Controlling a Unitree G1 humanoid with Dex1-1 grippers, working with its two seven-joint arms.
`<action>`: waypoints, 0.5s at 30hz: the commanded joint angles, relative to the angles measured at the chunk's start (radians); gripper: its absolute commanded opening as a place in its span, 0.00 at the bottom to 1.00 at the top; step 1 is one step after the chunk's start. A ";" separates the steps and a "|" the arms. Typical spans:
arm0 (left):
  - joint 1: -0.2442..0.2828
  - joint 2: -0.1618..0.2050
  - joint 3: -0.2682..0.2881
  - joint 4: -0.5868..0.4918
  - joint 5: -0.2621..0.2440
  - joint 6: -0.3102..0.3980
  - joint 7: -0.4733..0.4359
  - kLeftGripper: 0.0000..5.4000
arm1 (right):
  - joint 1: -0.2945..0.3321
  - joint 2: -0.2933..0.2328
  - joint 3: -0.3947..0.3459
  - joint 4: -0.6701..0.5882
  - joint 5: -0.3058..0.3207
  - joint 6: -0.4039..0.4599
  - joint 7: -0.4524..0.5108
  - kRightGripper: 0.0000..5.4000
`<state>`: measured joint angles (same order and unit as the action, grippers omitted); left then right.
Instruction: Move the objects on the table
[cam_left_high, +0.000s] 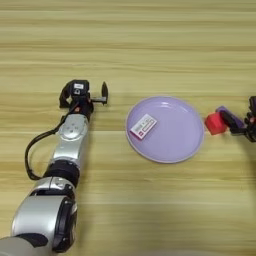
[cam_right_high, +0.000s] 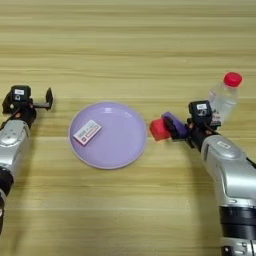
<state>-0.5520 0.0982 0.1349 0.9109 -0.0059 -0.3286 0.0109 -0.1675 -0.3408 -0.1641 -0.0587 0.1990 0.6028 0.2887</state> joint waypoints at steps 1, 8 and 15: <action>-0.005 0.004 -0.004 0.005 0.000 0.006 0.004 1.00 | 0.013 0.005 0.005 -0.062 0.019 0.017 0.008 0.98; -0.006 0.003 -0.004 0.007 0.001 0.006 0.004 1.00 | 0.021 0.010 0.010 -0.140 0.049 -0.017 0.032 1.00; -0.005 0.003 -0.005 0.005 0.001 0.005 0.004 1.00 | 0.015 0.019 -0.016 -0.208 0.053 -0.130 0.023 1.00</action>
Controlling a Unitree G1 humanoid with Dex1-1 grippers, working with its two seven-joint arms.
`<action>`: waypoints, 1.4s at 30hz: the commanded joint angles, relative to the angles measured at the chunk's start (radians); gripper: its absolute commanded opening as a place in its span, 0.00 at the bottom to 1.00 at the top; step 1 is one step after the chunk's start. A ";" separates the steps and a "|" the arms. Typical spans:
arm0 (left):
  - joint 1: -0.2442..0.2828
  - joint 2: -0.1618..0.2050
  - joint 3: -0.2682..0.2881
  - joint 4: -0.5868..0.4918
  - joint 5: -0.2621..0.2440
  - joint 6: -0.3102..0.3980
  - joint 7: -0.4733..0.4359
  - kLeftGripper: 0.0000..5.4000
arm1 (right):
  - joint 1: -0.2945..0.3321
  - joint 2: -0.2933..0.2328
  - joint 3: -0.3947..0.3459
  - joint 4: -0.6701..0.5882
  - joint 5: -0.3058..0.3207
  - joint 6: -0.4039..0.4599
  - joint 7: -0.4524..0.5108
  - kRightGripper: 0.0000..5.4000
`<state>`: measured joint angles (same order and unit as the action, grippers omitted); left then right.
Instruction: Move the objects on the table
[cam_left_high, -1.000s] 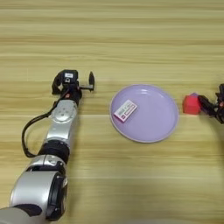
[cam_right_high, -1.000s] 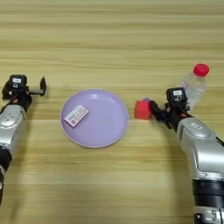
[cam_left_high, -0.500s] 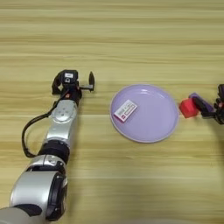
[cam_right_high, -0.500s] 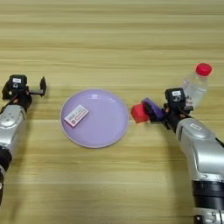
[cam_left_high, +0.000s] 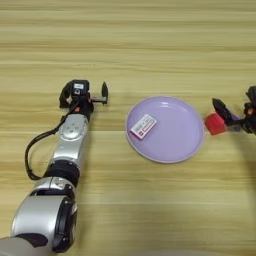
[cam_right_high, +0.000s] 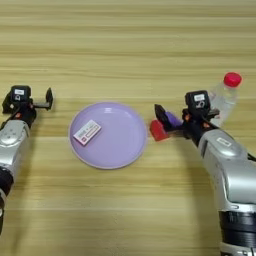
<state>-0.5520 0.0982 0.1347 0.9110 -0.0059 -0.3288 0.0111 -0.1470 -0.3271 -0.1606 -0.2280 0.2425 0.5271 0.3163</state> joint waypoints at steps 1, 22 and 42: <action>-0.005 0.003 -0.005 0.005 0.001 0.006 0.004 1.00 | -0.008 0.005 -0.027 -0.047 0.004 -0.078 -0.013 1.00; -0.006 0.002 -0.006 0.007 0.002 0.004 0.004 1.00 | -0.079 -0.039 -0.196 0.086 -0.088 -0.316 -0.205 1.00; -0.008 0.003 -0.006 0.013 0.001 0.002 0.004 1.00 | -0.118 -0.037 -0.169 0.341 -0.053 -0.205 -0.159 1.00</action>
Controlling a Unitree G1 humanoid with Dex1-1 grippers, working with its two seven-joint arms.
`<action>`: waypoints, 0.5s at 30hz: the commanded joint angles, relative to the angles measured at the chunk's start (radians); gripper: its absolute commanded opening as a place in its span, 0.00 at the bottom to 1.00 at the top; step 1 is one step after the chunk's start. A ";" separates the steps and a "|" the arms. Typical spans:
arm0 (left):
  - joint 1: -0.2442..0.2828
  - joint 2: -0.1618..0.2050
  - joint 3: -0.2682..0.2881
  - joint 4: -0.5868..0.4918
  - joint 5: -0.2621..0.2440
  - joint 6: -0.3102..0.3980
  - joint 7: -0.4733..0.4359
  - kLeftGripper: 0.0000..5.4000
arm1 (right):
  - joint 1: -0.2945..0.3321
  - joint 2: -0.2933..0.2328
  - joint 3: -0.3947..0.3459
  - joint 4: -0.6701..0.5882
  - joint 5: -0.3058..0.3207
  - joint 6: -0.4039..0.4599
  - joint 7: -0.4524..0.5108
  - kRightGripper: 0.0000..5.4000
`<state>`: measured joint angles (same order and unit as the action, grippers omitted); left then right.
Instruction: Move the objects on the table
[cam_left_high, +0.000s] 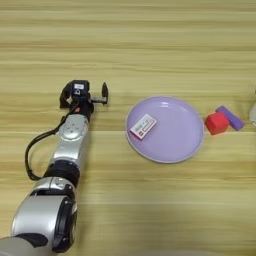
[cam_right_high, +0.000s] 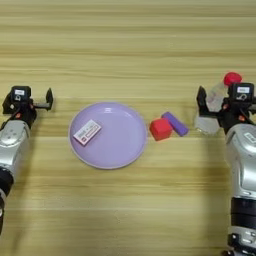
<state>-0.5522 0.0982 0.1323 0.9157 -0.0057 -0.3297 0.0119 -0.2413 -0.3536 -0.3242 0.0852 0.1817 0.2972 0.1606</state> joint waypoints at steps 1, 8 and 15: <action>-0.008 0.003 -0.004 0.009 0.001 0.003 0.003 1.00 | -0.025 -0.010 -0.007 0.033 0.009 0.026 -0.006 1.00; -0.009 0.003 -0.004 0.011 0.002 0.004 0.004 1.00 | -0.024 -0.009 -0.002 0.033 0.012 0.021 -0.002 0.88; -0.010 0.004 -0.004 0.012 0.001 0.003 0.005 1.00 | -0.022 -0.007 -0.001 0.029 0.015 0.019 -0.003 0.73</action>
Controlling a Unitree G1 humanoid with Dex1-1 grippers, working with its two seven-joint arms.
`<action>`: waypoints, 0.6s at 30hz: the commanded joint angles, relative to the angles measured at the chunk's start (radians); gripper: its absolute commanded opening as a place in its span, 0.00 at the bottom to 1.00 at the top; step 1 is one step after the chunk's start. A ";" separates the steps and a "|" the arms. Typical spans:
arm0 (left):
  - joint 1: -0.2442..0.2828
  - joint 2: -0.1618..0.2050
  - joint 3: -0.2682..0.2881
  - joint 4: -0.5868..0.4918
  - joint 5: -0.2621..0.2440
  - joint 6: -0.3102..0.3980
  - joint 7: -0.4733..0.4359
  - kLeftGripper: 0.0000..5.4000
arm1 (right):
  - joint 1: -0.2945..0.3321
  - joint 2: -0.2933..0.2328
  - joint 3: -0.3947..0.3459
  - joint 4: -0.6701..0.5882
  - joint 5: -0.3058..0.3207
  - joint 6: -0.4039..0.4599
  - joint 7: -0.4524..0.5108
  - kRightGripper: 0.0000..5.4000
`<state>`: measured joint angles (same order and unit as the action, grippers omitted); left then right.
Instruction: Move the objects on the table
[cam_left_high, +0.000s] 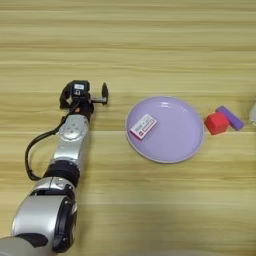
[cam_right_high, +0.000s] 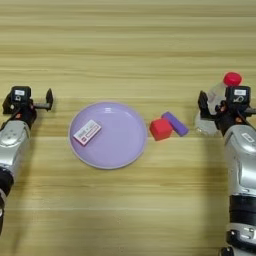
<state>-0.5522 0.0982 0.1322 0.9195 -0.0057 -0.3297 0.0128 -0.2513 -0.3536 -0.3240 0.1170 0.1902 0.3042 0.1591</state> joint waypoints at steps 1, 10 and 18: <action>-0.010 0.004 -0.004 0.008 0.001 0.003 0.004 1.00 | -0.012 -0.007 -0.001 -0.003 0.006 0.012 -0.001 0.71; -0.011 0.005 -0.004 0.012 0.001 0.002 0.003 1.00 | -0.010 0.010 0.011 -0.077 0.022 -0.005 0.010 0.61; -0.009 0.004 -0.005 0.006 0.001 0.003 0.003 1.00 | -0.007 0.036 0.078 -0.349 0.031 0.034 0.005 0.61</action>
<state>-0.5526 0.0987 0.1321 0.9227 -0.0057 -0.3308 0.0138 -0.2351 -0.3316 -0.2797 -0.1228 0.2001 0.3241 0.1590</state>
